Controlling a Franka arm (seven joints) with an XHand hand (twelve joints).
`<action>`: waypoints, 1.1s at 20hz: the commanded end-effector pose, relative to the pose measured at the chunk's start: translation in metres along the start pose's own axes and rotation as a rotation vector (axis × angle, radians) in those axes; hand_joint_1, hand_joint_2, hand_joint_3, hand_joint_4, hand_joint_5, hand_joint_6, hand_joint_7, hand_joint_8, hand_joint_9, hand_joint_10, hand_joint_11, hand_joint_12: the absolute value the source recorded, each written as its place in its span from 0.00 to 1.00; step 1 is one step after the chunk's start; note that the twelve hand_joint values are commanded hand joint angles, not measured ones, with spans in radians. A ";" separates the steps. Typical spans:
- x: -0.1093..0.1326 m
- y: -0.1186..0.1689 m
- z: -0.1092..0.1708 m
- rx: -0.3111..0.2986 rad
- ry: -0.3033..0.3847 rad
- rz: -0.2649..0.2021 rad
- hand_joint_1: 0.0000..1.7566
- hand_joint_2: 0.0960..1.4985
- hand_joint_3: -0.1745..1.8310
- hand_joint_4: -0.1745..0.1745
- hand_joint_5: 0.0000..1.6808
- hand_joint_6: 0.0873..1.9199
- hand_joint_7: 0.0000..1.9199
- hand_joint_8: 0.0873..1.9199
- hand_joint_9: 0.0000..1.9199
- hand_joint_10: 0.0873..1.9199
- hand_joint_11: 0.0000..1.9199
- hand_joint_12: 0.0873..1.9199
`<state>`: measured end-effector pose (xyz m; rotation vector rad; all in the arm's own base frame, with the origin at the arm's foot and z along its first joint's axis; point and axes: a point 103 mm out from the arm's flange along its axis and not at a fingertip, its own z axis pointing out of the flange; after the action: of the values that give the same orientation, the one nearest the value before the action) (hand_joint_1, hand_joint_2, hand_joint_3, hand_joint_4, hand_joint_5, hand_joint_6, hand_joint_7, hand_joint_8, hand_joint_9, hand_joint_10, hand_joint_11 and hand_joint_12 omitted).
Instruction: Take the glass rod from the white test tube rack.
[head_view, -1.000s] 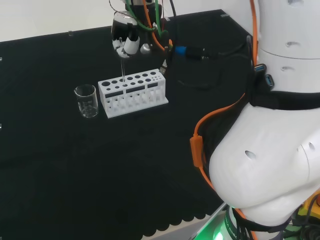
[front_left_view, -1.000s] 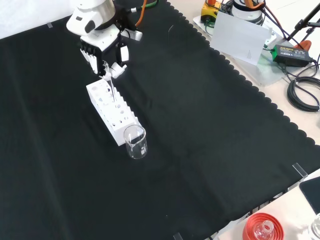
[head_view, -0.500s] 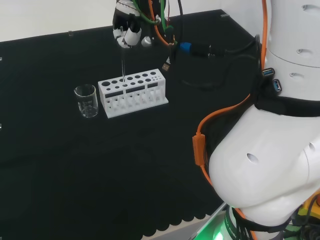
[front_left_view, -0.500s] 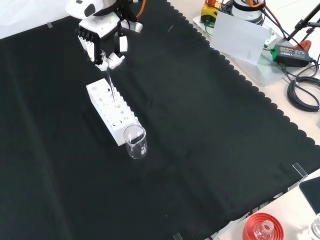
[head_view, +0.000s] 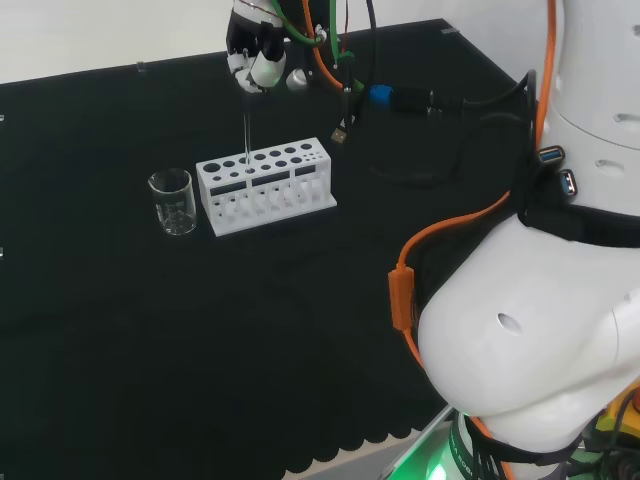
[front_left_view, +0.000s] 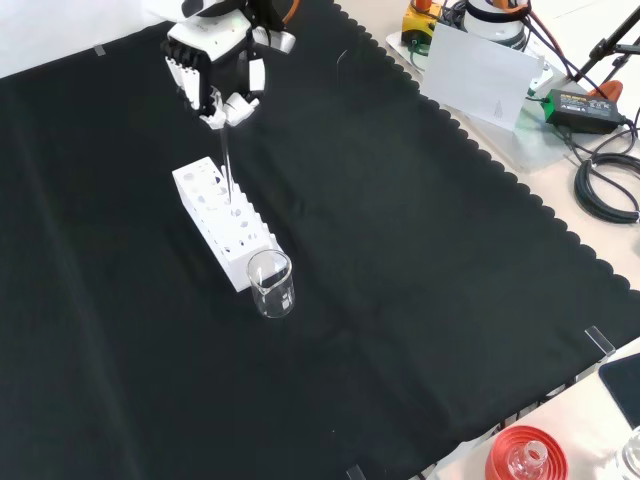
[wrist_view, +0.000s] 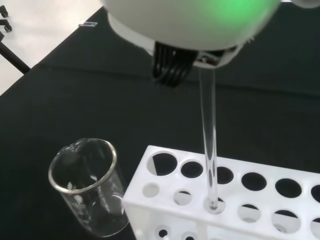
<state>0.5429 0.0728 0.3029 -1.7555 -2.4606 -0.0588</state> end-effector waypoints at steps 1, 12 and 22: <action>0.015 -0.012 -0.007 -0.010 0.021 0.009 0.76 0.29 0.56 0.00 0.72 0.36 0.74 0.36 0.85 0.27 0.84 0.25; 0.025 -0.033 -0.024 -0.008 -0.004 0.023 0.76 0.29 0.56 0.00 0.72 0.36 0.74 0.36 0.85 0.27 0.84 0.25; 0.041 -0.037 -0.038 -0.029 -0.027 0.008 0.76 0.28 0.56 0.00 0.72 0.36 0.74 0.35 0.85 0.27 0.84 0.26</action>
<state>0.5001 0.0898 0.3447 -1.7920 -2.4751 -0.0731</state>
